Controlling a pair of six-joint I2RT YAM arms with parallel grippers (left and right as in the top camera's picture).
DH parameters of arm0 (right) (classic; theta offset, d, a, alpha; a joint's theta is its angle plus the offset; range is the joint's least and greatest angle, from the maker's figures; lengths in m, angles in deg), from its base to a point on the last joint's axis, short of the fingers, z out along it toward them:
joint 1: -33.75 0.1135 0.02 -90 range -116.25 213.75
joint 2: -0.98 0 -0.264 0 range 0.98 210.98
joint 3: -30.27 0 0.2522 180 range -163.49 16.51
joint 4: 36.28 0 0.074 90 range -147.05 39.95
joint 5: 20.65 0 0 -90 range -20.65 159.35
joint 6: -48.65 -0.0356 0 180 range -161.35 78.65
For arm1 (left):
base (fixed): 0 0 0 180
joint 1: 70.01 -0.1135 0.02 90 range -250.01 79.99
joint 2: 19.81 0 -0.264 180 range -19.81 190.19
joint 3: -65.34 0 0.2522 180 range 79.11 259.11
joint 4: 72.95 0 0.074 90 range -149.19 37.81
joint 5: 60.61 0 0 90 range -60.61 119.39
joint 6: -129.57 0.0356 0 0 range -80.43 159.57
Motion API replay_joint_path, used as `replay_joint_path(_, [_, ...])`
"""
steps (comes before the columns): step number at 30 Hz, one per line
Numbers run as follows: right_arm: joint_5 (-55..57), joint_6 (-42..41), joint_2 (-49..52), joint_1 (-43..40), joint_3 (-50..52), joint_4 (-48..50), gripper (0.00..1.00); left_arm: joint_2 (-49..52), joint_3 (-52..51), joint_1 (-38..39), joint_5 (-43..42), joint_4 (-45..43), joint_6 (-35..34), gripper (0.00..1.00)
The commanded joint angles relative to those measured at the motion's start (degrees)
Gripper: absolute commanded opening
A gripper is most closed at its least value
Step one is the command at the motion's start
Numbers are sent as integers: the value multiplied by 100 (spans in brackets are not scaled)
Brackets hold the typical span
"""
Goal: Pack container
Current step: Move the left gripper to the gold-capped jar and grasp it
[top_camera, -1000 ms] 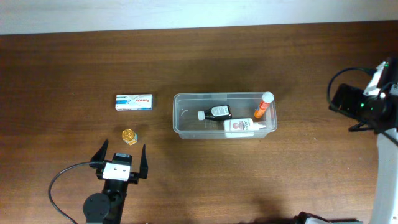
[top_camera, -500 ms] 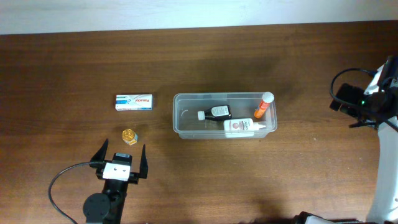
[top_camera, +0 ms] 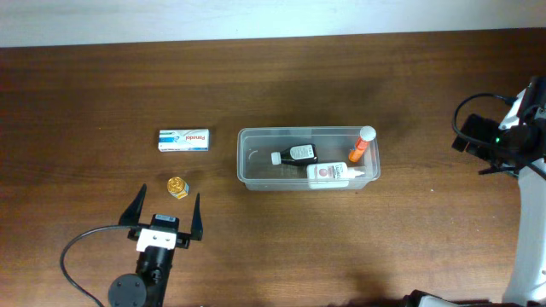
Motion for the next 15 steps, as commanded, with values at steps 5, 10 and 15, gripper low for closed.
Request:
replay_joint_path(5, [-28,-31,20,-22,-107,17,98,1292,1746,-404,61,1051,94,99])
replay_joint_path(10, [-28,-31,20,-22,-107,17,98,3591,3624,-918,-1458,2011,450,100])
replay_joint_path(15, [-28,-33,20,-22,-107,17,98,4732,4472,-933,-1840,2413,452,99])
